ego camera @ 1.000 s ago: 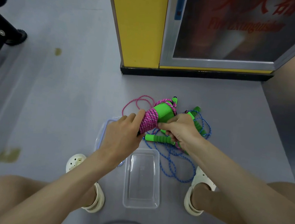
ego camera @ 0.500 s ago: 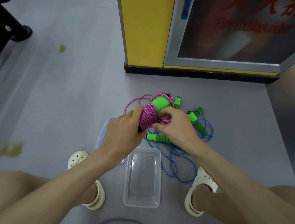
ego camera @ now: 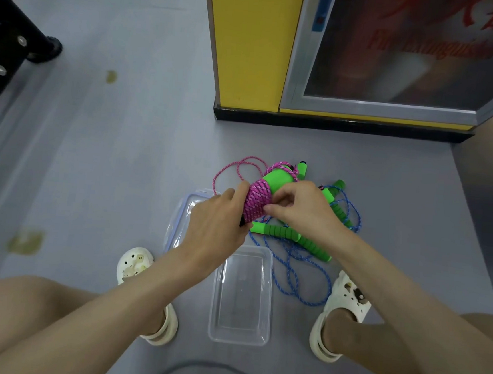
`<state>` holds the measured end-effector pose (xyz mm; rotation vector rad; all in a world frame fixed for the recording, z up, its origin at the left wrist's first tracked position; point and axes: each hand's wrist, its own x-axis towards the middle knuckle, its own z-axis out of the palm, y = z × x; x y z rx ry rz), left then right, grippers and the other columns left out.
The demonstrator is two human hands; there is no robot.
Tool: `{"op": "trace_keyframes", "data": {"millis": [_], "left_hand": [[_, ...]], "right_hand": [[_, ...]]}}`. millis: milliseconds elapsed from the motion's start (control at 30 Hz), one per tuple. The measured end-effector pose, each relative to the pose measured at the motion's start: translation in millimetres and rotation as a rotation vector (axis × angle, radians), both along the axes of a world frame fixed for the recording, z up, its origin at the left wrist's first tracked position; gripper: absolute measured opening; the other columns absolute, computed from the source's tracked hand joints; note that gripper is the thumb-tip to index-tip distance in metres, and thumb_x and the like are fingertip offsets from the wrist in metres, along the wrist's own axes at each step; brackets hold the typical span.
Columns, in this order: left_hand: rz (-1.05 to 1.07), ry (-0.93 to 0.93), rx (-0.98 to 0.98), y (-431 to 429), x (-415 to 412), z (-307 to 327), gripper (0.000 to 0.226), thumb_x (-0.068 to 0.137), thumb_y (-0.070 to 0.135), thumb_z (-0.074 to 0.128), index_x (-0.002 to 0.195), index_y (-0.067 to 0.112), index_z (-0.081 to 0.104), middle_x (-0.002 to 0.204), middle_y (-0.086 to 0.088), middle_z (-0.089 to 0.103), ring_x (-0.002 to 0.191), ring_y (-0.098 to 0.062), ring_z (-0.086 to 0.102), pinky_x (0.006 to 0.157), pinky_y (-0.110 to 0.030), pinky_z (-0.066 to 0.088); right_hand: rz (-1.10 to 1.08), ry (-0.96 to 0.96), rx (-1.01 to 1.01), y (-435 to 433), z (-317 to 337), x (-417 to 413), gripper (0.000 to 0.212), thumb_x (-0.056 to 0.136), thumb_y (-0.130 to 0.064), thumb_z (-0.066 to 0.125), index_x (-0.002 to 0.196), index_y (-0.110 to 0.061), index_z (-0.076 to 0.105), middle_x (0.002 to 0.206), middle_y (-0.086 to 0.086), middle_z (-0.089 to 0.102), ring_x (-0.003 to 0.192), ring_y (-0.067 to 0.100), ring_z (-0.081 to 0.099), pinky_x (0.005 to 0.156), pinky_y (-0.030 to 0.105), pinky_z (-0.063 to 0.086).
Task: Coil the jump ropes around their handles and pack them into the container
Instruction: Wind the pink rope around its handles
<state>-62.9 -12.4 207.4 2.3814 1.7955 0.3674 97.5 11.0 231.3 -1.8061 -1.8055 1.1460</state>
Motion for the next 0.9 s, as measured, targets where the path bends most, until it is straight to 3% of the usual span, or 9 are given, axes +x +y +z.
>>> {"op": "trace_keyframes", "data": {"millis": [100,167,367,467,567,667,767,833,900], "left_hand": [[0.005,0.062,0.065,-0.4,1.5,-1.6,0.058,0.054,0.019,0.089,0.102,0.007,0.059,0.068,-0.004,0.056,0.047,-0.025,0.055,0.043,-0.020,0.011],[0.003,0.060,0.139,-1.0,3.8,-1.6,0.056,0.047,0.010,0.090,0.093,0.007,0.059,0.067,-0.003,0.055,0.040,-0.024,0.050,0.040,-0.018,0.012],[-0.042,0.052,0.279,-2.9,7.6,-4.2,0.053,0.047,0.000,0.082,0.094,0.007,0.061,0.073,-0.002,0.059,0.050,-0.022,0.053,0.038,-0.023,0.023],[-0.127,0.025,0.281,-4.3,8.3,-7.2,0.048,0.064,0.018,0.077,0.109,0.008,0.062,0.084,-0.002,0.064,0.060,-0.020,0.058,0.041,-0.025,0.036],[-0.091,-0.150,0.057,-5.6,11.2,5.6,0.047,0.084,0.051,0.057,0.118,0.018,0.054,0.097,0.007,0.062,0.077,-0.013,0.057,0.055,-0.024,0.038],[0.176,-0.584,-0.331,2.6,10.5,21.0,0.041,0.090,0.053,0.052,0.119,0.025,0.049,0.105,0.013,0.057,0.087,-0.008,0.056,0.070,-0.028,0.045],[0.419,-1.066,-0.764,17.9,1.0,25.4,0.048,0.087,0.055,0.055,0.116,0.018,0.054,0.106,-0.002,0.065,0.086,-0.015,0.066,0.069,-0.029,0.054],[0.407,-1.164,-1.046,21.4,-6.9,27.2,0.056,0.078,0.057,0.059,0.115,0.014,0.060,0.103,-0.009,0.071,0.085,-0.025,0.071,0.067,-0.033,0.057],[0.338,-1.215,-1.144,17.0,-10.2,30.1,0.055,0.073,0.050,0.063,0.112,0.010,0.063,0.097,-0.010,0.073,0.079,-0.027,0.071,0.059,-0.029,0.056]], "right_hand": [[-0.284,0.285,-0.229,-1.8,6.1,-4.1,0.036,0.085,-0.034,0.068,0.083,0.003,0.069,0.067,0.010,0.062,0.048,0.010,0.048,0.047,0.020,0.040],[-0.412,0.358,-0.271,-1.4,9.8,-6.5,0.044,0.086,-0.043,0.064,0.076,0.000,0.065,0.058,0.007,0.058,0.042,0.008,0.044,0.043,0.017,0.036],[-0.444,0.305,-0.199,-0.3,11.6,-10.5,0.042,0.081,-0.051,0.066,0.059,-0.016,0.058,0.053,0.001,0.058,0.037,0.004,0.046,0.046,0.019,0.036],[-0.517,0.358,-0.197,0.8,9.7,-11.0,0.035,0.079,-0.044,0.070,0.058,-0.019,0.059,0.048,-0.006,0.054,0.037,0.003,0.045,0.041,0.017,0.033],[-0.544,0.389,-0.206,4.2,11.3,-9.0,0.022,0.078,-0.036,0.071,0.068,-0.017,0.068,0.060,-0.001,0.064,0.043,0.005,0.050,0.045,0.018,0.035],[-0.503,0.435,-0.236,5.2,14.9,-6.6,0.021,0.082,-0.031,0.069,0.068,-0.016,0.063,0.050,-0.005,0.058,0.036,0.003,0.044,0.038,0.015,0.033],[-0.442,0.498,-0.263,5.3,15.3,-6.0,0.025,0.086,-0.032,0.065,0.072,-0.013,0.059,0.050,-0.001,0.052,0.038,0.006,0.040,0.038,0.016,0.033],[-0.394,0.520,-0.262,5.3,13.0,-6.2,0.022,0.087,-0.033,0.064,0.076,-0.014,0.060,0.059,0.002,0.054,0.044,0.008,0.044,0.042,0.018,0.036],[-0.368,0.569,-0.264,5.1,12.3,-5.7,0.022,0.088,-0.034,0.064,0.076,-0.016,0.061,0.060,0.001,0.055,0.048,0.011,0.045,0.045,0.019,0.038]]}}
